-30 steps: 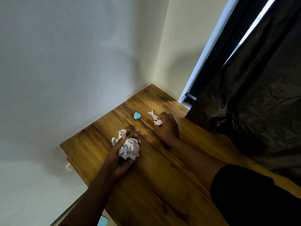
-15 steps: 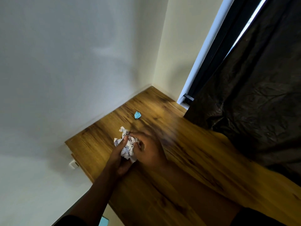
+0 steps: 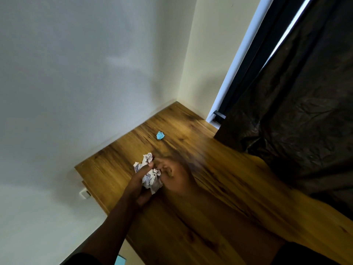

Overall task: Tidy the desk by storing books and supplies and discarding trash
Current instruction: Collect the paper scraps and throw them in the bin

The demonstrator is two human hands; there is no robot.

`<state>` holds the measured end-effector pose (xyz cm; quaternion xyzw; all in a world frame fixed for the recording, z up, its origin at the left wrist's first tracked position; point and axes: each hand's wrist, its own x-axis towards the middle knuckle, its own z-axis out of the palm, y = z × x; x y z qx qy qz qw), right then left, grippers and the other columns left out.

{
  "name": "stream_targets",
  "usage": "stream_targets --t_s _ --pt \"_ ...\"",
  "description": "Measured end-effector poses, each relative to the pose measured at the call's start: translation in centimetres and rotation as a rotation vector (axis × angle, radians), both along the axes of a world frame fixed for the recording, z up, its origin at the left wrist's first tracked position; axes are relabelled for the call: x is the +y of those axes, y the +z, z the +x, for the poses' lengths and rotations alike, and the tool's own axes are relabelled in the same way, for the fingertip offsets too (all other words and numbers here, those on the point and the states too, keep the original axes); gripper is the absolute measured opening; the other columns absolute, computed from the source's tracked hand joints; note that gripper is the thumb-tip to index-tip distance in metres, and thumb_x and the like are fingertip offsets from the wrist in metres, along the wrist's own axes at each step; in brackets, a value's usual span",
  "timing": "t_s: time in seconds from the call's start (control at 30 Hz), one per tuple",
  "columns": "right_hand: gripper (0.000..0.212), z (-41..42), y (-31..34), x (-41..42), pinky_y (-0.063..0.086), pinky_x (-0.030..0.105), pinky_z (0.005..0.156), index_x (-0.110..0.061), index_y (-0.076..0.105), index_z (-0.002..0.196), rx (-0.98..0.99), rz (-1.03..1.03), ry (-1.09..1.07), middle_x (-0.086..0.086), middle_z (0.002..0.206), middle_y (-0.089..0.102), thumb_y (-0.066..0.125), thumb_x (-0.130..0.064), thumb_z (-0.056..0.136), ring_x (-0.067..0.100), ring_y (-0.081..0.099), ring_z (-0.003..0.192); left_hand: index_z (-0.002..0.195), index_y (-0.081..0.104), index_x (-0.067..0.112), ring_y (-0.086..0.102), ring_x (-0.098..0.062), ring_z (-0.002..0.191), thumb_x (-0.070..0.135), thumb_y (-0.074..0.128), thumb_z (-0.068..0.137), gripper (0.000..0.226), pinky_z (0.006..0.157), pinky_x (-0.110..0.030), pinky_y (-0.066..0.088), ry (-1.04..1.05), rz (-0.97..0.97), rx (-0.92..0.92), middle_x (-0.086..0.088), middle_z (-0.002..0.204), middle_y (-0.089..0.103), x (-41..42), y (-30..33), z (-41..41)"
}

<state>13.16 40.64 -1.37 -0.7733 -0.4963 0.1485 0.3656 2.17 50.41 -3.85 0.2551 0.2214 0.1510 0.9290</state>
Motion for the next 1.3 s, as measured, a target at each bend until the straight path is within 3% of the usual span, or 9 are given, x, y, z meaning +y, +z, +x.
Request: stream_targets --t_s 0.1,0.2,0.3,0.47,0.6,0.7,0.87,1.07,1.3 --pt "0.032 1.4 0.6 0.8 0.058 0.026 0.079 -0.021 0.067 0.126 0.060 0.075 -0.123 -0.006 0.104 0.074 0.056 -0.023 0.096 0.006 0.069 0.093 0.109 0.080 0.011 0.073 -0.027 0.105 0.024 0.075 0.086 0.026 0.092 -0.038 0.060 -0.029 0.004 -0.013 -0.018 0.123 0.069 0.1 -0.2 -0.1" --pt "0.032 3.3 0.6 2.6 0.058 0.036 0.087 -0.018 0.067 0.126 -0.077 0.047 -0.155 -0.002 0.115 0.072 0.058 -0.021 0.095 0.013 0.066 0.105 0.093 0.081 0.015 0.074 -0.021 0.087 0.031 0.100 0.054 0.046 0.079 -0.033 0.061 -0.019 0.013 -0.004 -0.010 0.101 0.075 0.4 -1.1 0.0" --pt "0.045 5.2 0.3 5.0 0.050 0.043 0.103 -0.016 0.057 0.140 -0.214 -0.123 -0.084 0.005 0.137 0.061 0.059 -0.019 0.095 0.024 0.056 0.127 0.085 0.078 0.016 0.071 -0.017 0.078 0.021 0.077 0.081 0.006 0.073 -0.031 0.060 -0.002 -0.042 -0.014 -0.006 0.086 0.072 0.4 -0.8 0.1" --pt "0.054 6.9 -0.3 8.5 0.040 0.049 0.114 -0.026 0.045 0.151 -0.239 -0.363 -0.004 0.006 0.160 0.039 0.053 -0.027 0.098 0.031 0.040 0.143 0.081 0.076 0.017 0.069 -0.018 0.077 0.021 0.070 0.089 0.010 0.074 -0.031 0.057 -0.017 0.023 0.034 -0.005 0.083 0.070 0.3 -0.8 0.5" --pt "0.066 7.6 -1.1 9.5 0.032 0.049 0.117 -0.029 0.034 0.157 -0.411 -0.517 0.065 0.004 0.169 0.017 0.062 -0.020 0.097 0.032 0.026 0.151 0.107 0.067 0.011 0.069 -0.025 0.083 0.020 0.077 0.086 0.025 0.078 -0.038 0.057 -0.041 0.081 0.113 -0.013 0.094 0.068 0.6 -1.2 1.2" --pt "0.052 7.8 -2.3 9.2 0.041 0.045 0.114 -0.022 0.055 0.144 -0.473 -0.424 0.078 0.006 0.161 0.038 0.065 -0.020 0.094 0.031 0.041 0.143 0.109 0.063 0.012 0.067 -0.025 0.084 0.020 0.079 0.086 0.029 0.077 -0.038 0.057 -0.059 0.089 0.094 -0.013 0.094 0.067 0.9 -1.3 1.3" --pt "0.016 7.7 -2.9 6.7 0.056 0.034 0.078 -0.024 0.075 0.091 -0.424 -0.224 -0.074 -0.002 0.102 0.070 0.067 -0.012 0.084 0.021 0.064 0.095 0.096 0.070 0.013 0.068 -0.022 0.083 0.021 0.074 0.090 0.011 0.076 -0.035 0.057 -0.070 0.073 0.074 -0.010 0.093 0.068 1.1 -1.8 1.4" --pt "0.020 5.7 -2.1 1.2 0.058 0.026 0.077 -0.015 0.079 0.092 -0.073 0.089 -0.370 -0.003 0.095 0.077 0.070 0.001 0.085 0.009 0.070 0.087 0.103 0.065 0.013 0.069 -0.026 0.088 0.027 0.084 0.084 0.031 0.080 -0.038 0.058 -0.120 0.189 0.147 -0.015 0.099 0.067 1.3 -2.1 1.7" --pt "0.017 1.5 1.9 -3.9 0.054 0.013 0.076 -0.016 0.077 0.092 0.058 0.274 -0.433 -0.005 0.092 0.077 0.070 -0.001 0.088 0.000 0.069 0.083 0.137 0.058 0.009 0.066 -0.035 0.120 0.037 0.083 0.082 0.067 0.099 -0.047 0.055 -0.080 0.188 0.229 -0.018 0.130 0.068 -0.6 -0.5 3.7"
